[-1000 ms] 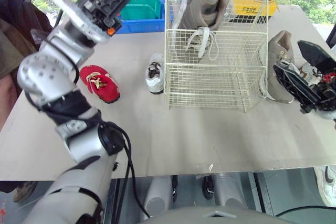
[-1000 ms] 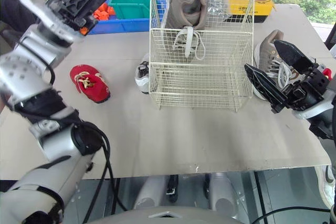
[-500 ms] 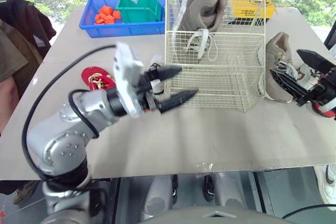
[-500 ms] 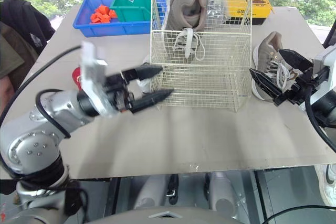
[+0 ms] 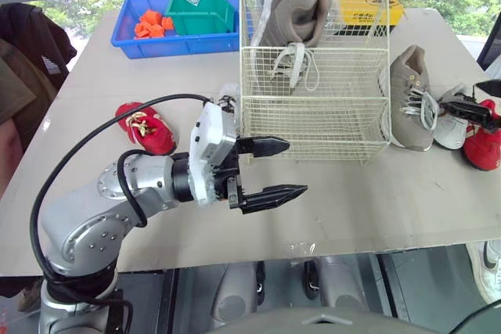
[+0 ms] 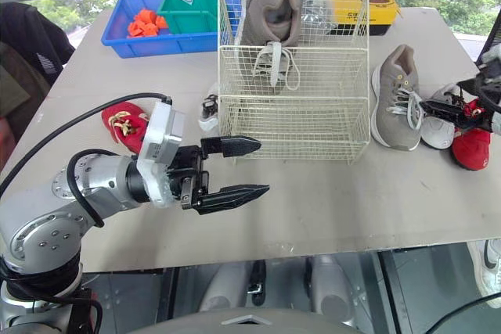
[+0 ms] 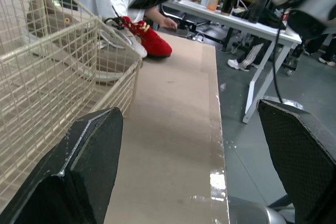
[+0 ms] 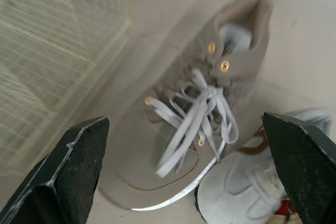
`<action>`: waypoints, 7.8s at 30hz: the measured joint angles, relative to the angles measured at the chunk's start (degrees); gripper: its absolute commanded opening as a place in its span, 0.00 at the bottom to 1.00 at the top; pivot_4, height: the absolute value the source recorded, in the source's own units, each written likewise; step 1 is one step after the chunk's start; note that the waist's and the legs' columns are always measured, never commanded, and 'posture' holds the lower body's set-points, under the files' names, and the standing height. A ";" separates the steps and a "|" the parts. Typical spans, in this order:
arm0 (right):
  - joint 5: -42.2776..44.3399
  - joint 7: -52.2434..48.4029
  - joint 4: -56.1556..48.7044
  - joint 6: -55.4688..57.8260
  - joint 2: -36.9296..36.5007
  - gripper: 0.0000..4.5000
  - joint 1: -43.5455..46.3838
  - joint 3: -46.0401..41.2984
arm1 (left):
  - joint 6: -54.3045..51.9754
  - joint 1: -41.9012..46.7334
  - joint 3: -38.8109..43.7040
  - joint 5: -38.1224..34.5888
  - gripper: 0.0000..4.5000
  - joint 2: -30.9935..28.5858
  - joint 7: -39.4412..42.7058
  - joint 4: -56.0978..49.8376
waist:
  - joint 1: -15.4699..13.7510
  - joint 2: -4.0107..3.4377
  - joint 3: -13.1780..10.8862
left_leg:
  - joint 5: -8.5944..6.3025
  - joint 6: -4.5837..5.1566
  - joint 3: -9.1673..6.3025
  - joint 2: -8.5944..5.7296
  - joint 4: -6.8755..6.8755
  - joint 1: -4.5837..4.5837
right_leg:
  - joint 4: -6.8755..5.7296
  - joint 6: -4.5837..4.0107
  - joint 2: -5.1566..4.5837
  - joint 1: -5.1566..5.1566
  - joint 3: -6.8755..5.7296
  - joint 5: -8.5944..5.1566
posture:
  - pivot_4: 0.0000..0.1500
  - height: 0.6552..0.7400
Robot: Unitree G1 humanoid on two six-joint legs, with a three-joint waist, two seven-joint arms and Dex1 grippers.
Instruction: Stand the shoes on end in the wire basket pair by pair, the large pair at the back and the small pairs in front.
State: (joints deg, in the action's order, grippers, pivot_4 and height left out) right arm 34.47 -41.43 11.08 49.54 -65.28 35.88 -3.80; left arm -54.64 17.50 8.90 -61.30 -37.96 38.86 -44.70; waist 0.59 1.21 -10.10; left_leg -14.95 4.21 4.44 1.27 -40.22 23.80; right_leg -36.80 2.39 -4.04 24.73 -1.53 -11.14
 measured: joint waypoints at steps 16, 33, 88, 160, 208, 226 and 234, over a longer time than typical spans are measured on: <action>-34.50 -6.48 60.50 -12.45 22.75 0.75 37.51 20.32 | 5.11 -3.13 2.06 -6.66 1.00 -3.24 -10.13 -4.80 | -0.02 -0.07 -0.06 | 0.11 -0.21 0.01 -0.05 0.17 0.12 | 0.30 -0.01 -0.02 -0.03 -0.01 0.02 | 1.00 1.00; -36.74 -4.99 63.88 -14.33 23.67 0.01 36.32 7.91 | 8.48 -3.62 1.33 -8.52 1.00 -6.73 -8.55 -3.25 | 0.44 -0.08 -0.05 | 0.11 -0.21 0.01 -0.04 0.17 -0.04 | 0.06 -0.03 0.00 -0.04 0.00 0.02 | 1.00 1.00; -29.10 34.09 -6.42 -55.62 54.00 0.01 10.31 -4.22 | 28.97 -19.49 9.50 3.37 1.00 1.83 -9.72 -4.51 | 0.24 -0.31 -0.12 | 0.36 -0.63 0.00 0.00 1.04 -0.14 | 0.23 -0.01 0.02 0.18 -0.06 0.00 | 1.00 1.00; 18.85 -3.35 -51.65 -17.76 15.27 1.00 -19.21 -10.27 | 26.37 -3.37 7.38 32.35 0.06 18.95 -33.11 13.20 | -1.46 0.22 -0.10 | 0.18 -0.32 -0.40 0.05 1.22 0.05 | 0.91 -0.17 -0.14 -0.02 -0.37 0.11 | 1.00 1.00; -1.03 -40.79 -17.24 23.82 11.19 0.02 45.89 39.26 | 74.36 32.04 -16.44 42.17 0.49 0.46 47.16 47.70 | -1.31 -0.10 -0.29 | 0.28 -0.45 -0.21 0.05 0.79 1.12 | 0.72 0.11 -0.02 0.95 -0.57 0.28 | 1.00 1.00; 17.14 -11.40 -28.92 34.62 31.45 0.02 20.37 -7.33 | 4.25 -5.85 8.33 -35.67 1.00 -1.01 -17.68 14.21 | -0.52 0.00 -0.25 | 0.55 -0.88 -0.51 -0.07 0.76 0.79 | -0.09 0.12 -0.38 0.88 -0.44 0.29 | 1.00 1.00; 21.83 0.08 -33.18 36.59 37.02 0.02 18.27 -10.71 | 8.52 0.86 0.87 -35.86 1.00 4.85 -25.59 12.84 | -1.32 0.01 -0.20 | 0.37 -0.53 -0.33 -0.09 0.77 0.04 | 0.08 -0.13 -0.02 0.17 -0.35 0.21 | 1.00 1.00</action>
State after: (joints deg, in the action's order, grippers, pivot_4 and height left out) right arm 56.30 -41.35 -22.10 86.13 -28.26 54.15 -14.51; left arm -46.13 18.36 9.77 -97.16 -33.11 13.27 -31.85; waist -0.73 1.22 -10.31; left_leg -14.59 3.69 4.11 1.18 -39.45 23.85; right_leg -36.72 2.26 -4.05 24.90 -1.88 -10.92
